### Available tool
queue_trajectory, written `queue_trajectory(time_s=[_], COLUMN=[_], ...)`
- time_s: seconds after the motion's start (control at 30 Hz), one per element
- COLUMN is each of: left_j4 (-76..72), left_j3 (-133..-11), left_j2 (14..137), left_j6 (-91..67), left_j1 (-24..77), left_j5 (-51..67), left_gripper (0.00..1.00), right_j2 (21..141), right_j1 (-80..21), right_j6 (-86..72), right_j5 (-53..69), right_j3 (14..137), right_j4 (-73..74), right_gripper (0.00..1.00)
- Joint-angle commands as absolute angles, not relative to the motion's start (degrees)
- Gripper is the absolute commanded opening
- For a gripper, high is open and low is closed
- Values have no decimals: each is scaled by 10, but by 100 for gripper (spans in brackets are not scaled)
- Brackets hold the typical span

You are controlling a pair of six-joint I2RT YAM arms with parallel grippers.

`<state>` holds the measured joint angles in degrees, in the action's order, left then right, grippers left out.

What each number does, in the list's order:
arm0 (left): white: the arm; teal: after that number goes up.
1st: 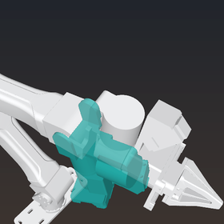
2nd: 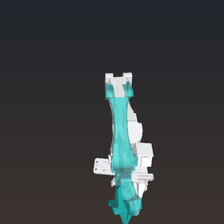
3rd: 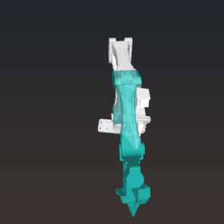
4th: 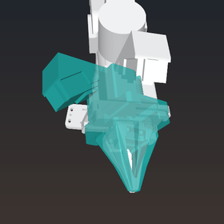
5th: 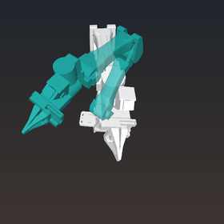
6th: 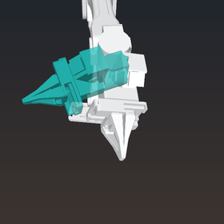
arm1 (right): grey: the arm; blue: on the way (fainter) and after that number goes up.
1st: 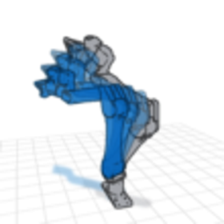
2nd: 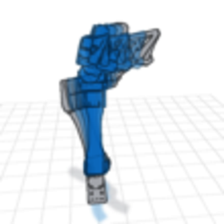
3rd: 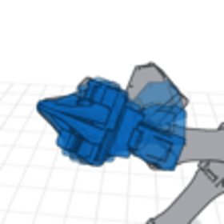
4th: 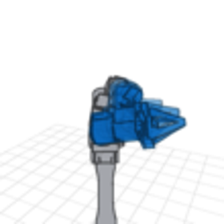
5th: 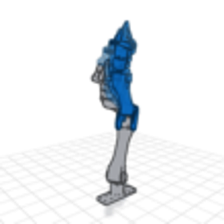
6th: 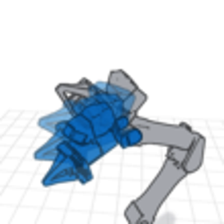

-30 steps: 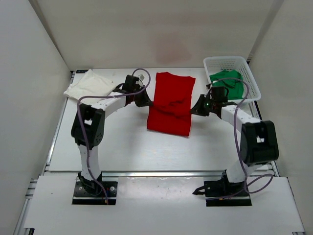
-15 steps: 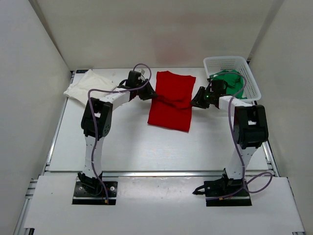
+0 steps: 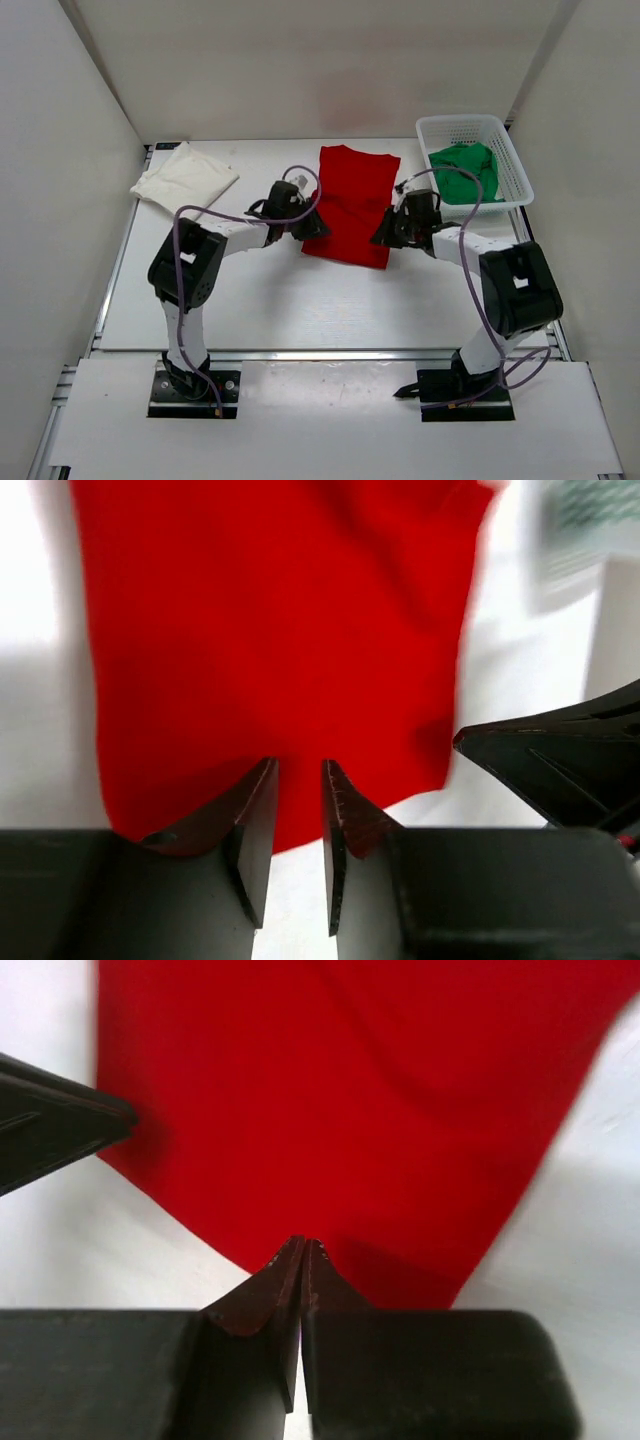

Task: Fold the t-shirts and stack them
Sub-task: Fold the folded rectangular tshirt in 1/3 of the way, then fold the other side of the tshirt into a rectangle

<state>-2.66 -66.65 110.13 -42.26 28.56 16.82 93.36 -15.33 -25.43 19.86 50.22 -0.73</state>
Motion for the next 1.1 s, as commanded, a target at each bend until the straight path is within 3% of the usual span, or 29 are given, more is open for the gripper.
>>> queue_trajectory(time_s=[0.0,0.23,0.33,0.53,0.67,0.93,1.0,1.07], left_j4=[-52,-92,-106,-55,-2,-25,-51,-76], left_j3=[-619,-451,-401,-370,-348,-343,-343,-341], left_j2=[1130,1032,971,835,809,892,913,929], left_j6=[-441,-439,-446,-416,-375,-377,-386,-404], left_j1=[265,262,257,259,273,263,265,262], left_j5=[202,211,235,201,148,137,138,137], left_gripper=[33,34,41,58,63,61,58,47], right_j2=[968,921,874,737,680,752,775,803], right_j1=[-158,-198,-208,-209,-190,-195,-193,-199], right_j6=[-246,-250,-245,-249,-265,-292,-298,-304], right_j5=[194,170,172,175,177,212,225,222], right_j3=[491,385,364,331,269,236,240,246], right_j4=[-12,-11,0,17,13,-48,-72,-83], right_gripper=[0,0,2,36,44,47,47,38])
